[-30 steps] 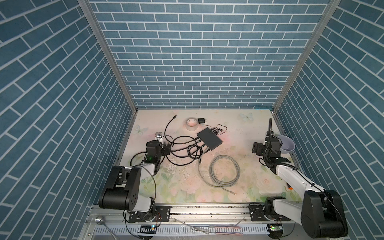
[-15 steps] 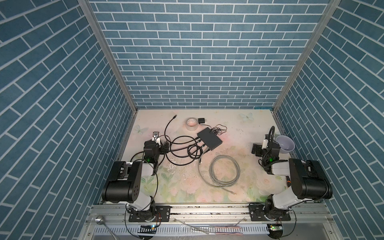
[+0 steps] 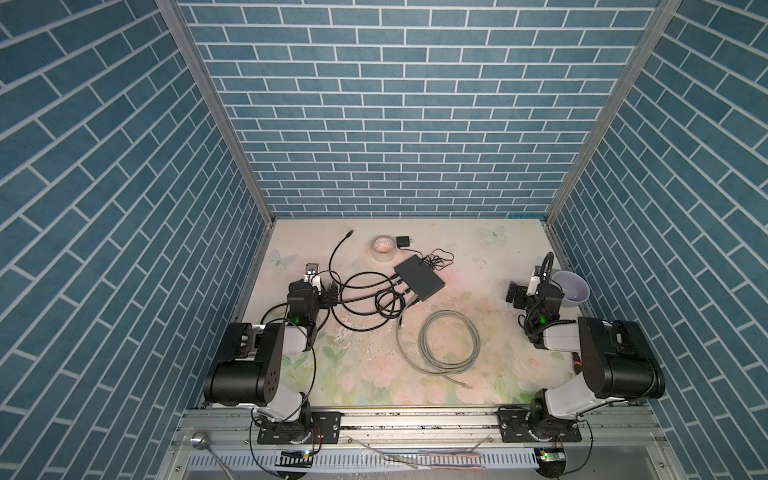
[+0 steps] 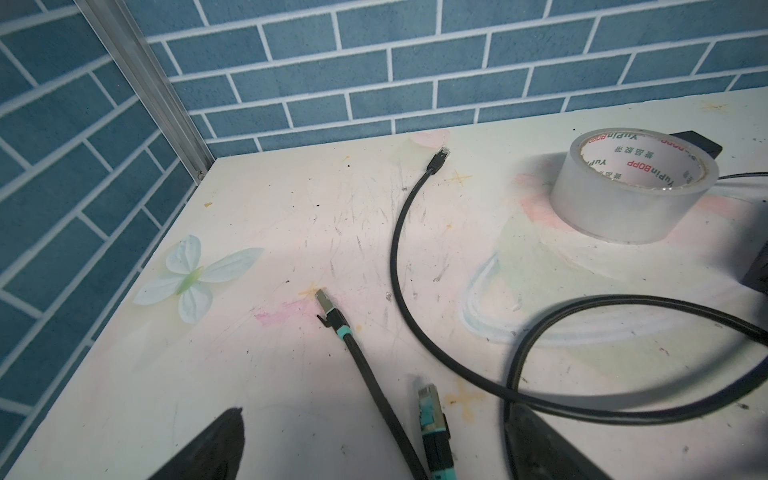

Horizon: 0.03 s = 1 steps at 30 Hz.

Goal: Insert the plug into the switch port

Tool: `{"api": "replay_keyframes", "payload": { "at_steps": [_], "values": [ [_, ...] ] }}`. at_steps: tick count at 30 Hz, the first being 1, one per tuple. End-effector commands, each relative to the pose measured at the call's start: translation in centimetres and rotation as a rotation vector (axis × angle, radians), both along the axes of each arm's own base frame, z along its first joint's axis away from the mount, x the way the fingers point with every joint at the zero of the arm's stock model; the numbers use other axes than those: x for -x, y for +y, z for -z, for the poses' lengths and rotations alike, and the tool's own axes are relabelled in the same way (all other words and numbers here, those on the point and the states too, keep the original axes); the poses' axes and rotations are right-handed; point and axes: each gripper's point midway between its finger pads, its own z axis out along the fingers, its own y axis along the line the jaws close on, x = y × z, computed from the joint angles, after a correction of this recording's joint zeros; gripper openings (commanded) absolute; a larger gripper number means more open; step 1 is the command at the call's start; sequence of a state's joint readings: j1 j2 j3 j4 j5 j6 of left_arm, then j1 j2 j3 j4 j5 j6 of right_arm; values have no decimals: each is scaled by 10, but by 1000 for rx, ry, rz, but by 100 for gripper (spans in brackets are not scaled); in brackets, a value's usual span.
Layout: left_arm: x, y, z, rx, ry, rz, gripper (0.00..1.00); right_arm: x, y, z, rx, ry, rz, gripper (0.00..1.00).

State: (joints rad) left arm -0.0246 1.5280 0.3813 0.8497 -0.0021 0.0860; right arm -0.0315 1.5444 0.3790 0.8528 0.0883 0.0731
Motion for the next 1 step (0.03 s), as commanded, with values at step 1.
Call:
{"api": "replay_keyframes", "payload": {
  "at_steps": [1],
  "values": [
    [-3,1,-5,7,-19,-3,100,-6,2,-9,8,-25,-20,99]
  ]
}}
